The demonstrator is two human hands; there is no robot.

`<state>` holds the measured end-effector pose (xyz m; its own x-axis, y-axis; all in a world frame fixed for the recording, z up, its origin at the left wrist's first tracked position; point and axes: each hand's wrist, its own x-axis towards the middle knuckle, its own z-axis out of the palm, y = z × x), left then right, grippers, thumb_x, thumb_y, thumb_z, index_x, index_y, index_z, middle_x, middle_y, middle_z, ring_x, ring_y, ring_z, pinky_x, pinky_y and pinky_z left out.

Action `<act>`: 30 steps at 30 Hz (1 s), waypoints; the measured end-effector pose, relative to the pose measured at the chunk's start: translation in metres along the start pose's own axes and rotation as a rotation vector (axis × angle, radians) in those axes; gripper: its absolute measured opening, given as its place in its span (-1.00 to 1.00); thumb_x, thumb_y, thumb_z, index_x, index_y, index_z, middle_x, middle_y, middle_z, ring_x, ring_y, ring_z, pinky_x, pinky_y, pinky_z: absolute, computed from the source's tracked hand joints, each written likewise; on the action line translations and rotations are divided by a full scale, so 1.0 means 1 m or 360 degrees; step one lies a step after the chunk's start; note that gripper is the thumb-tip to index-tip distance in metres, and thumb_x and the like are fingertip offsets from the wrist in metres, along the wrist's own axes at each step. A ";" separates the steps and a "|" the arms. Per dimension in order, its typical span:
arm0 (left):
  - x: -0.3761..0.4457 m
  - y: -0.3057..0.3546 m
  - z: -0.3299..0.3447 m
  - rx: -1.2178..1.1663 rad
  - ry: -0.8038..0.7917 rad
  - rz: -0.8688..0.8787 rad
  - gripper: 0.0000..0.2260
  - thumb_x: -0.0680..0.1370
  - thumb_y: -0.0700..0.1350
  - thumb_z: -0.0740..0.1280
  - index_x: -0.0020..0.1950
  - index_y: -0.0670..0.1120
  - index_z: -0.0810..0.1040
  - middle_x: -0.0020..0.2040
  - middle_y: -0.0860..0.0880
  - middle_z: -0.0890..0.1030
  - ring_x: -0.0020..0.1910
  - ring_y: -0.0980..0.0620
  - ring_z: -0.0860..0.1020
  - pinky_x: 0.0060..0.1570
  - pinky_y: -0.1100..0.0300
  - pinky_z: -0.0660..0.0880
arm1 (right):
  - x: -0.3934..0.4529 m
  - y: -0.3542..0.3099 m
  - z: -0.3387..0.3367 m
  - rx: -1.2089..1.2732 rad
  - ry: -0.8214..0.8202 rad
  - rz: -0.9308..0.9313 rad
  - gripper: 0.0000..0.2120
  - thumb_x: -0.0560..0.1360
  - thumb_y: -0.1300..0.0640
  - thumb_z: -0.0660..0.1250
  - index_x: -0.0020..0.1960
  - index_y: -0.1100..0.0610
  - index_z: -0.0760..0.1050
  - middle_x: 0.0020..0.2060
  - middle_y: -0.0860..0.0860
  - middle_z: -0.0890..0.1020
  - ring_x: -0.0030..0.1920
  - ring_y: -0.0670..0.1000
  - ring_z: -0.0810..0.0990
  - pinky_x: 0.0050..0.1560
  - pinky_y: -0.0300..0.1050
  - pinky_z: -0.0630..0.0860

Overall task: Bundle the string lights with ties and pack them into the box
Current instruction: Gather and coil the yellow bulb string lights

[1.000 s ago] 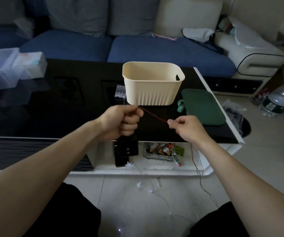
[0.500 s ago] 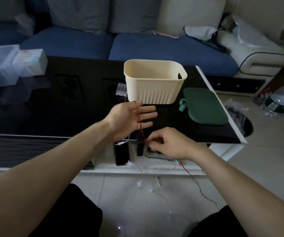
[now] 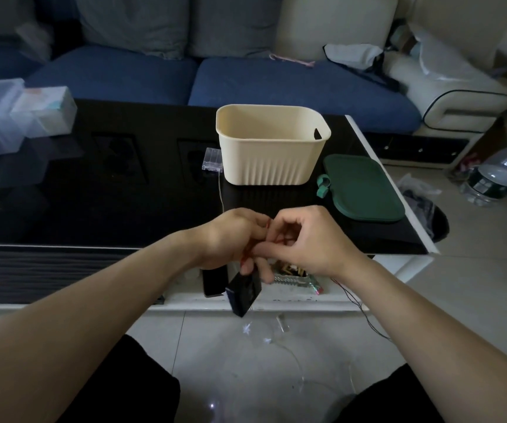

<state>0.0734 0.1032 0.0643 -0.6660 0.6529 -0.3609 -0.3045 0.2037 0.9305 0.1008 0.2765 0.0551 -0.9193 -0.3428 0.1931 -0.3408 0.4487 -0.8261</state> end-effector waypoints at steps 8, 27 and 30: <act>-0.002 -0.001 -0.007 0.0168 -0.0218 -0.0158 -0.64 0.68 -0.08 0.09 -0.12 -0.28 0.51 -0.53 -0.09 0.41 -0.68 0.10 0.16 -0.60 0.29 0.08 | 0.006 0.019 -0.022 0.0041 -0.0310 0.0228 -0.63 0.31 0.04 0.63 0.07 0.05 0.64 -0.20 -0.08 0.64 -0.33 -0.19 0.49 -0.25 -0.25 0.47; -0.006 0.005 -0.011 -0.0046 -0.0069 -0.0202 -0.64 0.66 0.01 0.11 -0.31 -0.06 0.36 -0.56 0.05 0.14 -0.60 0.11 0.06 -0.50 0.19 -0.05 | 0.003 0.011 -0.010 0.0454 -0.0156 0.0316 -0.81 0.59 0.07 0.33 -0.03 0.20 0.55 -0.38 -0.07 0.59 -0.47 -0.18 0.46 -0.46 -0.35 0.36; -0.008 0.006 -0.014 -0.0221 -0.0204 -0.0139 -0.63 0.67 0.03 0.08 -0.27 -0.09 0.38 -0.57 0.06 0.15 -0.62 0.12 0.07 -0.56 0.23 -0.03 | 0.004 0.012 -0.010 0.0517 -0.0123 0.0264 -0.81 0.55 0.11 0.36 0.14 0.14 0.55 -0.15 0.01 0.62 -0.34 -0.17 0.54 -0.42 -0.37 0.41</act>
<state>0.0672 0.0890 0.0715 -0.5433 0.7265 -0.4207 -0.4544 0.1669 0.8750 0.0911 0.2893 0.0511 -0.9350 -0.3544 0.0119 -0.0966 0.2222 -0.9702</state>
